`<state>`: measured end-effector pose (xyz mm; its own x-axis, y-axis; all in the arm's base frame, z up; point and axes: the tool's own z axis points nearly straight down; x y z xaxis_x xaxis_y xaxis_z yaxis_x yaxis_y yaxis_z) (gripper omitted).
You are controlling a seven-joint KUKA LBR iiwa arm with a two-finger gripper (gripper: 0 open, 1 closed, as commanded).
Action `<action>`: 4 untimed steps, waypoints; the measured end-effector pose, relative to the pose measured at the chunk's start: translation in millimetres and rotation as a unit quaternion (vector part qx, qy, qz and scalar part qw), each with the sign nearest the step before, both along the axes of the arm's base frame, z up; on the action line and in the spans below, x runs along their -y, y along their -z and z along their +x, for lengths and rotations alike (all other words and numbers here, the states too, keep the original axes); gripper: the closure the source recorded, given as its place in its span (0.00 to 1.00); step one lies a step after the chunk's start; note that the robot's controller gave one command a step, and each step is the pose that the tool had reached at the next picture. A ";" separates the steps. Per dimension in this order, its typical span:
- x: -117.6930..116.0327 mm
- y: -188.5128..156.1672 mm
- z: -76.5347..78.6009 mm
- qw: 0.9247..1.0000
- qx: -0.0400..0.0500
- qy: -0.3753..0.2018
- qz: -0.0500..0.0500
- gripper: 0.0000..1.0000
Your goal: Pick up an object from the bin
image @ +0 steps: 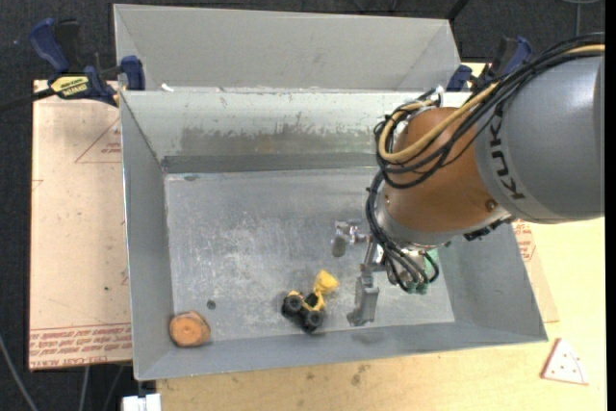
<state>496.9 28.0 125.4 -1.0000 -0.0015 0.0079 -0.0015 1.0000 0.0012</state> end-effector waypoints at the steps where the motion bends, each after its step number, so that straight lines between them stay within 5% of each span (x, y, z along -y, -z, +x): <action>1: 0.1 -3.9 2.0 1.000 0.004 0.000 0.000 0.00; 2: -18.3 20.8 4.9 0.999 0.007 -0.050 -0.001 0.00; 3: -67.3 44.9 -10.7 0.994 0.008 -0.108 0.000 0.00; 4: -67.4 55.5 -3.1 0.986 0.005 -0.167 0.001 1.00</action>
Offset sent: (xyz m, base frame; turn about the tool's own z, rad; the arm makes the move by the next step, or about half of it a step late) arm 0.0033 0.0433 -0.0554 -0.2248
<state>493.9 95.5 69.9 -0.9438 -0.3305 -0.0019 -0.3305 0.9438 0.0010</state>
